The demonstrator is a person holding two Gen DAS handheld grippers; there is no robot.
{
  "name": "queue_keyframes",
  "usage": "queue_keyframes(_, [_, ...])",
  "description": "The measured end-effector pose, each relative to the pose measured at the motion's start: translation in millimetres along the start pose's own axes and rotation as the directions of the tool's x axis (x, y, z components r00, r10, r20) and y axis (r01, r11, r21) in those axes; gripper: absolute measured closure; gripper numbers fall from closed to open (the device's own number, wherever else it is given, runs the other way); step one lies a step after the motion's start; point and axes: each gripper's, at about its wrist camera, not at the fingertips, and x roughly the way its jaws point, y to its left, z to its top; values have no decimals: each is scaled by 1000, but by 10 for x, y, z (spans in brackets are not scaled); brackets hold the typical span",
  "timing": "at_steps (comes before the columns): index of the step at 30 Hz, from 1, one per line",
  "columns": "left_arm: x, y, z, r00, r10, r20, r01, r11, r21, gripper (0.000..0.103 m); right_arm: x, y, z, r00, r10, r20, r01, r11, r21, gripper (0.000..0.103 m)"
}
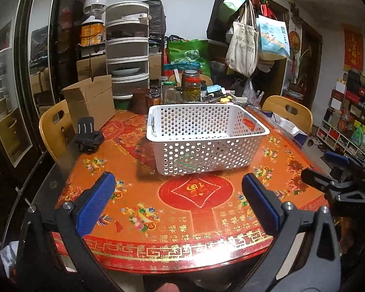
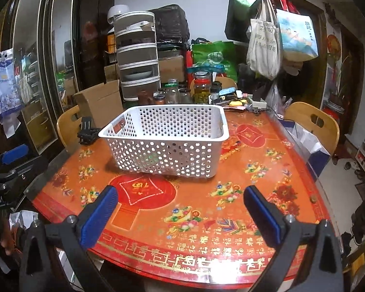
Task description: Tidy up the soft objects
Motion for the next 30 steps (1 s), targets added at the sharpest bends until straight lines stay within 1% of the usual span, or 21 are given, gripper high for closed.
queue_keyframes(10, [88,-38,-35,1000,-8,-16,8,1000,17,0,-12,43,-21,1000,6,-1,-6,1000,-12,0])
queue_keyframes(30, [77,-34,-50,1000,-12,-16,13,1000,17,0,-74,48,-16,1000,13,9,-13,1000,-17,0])
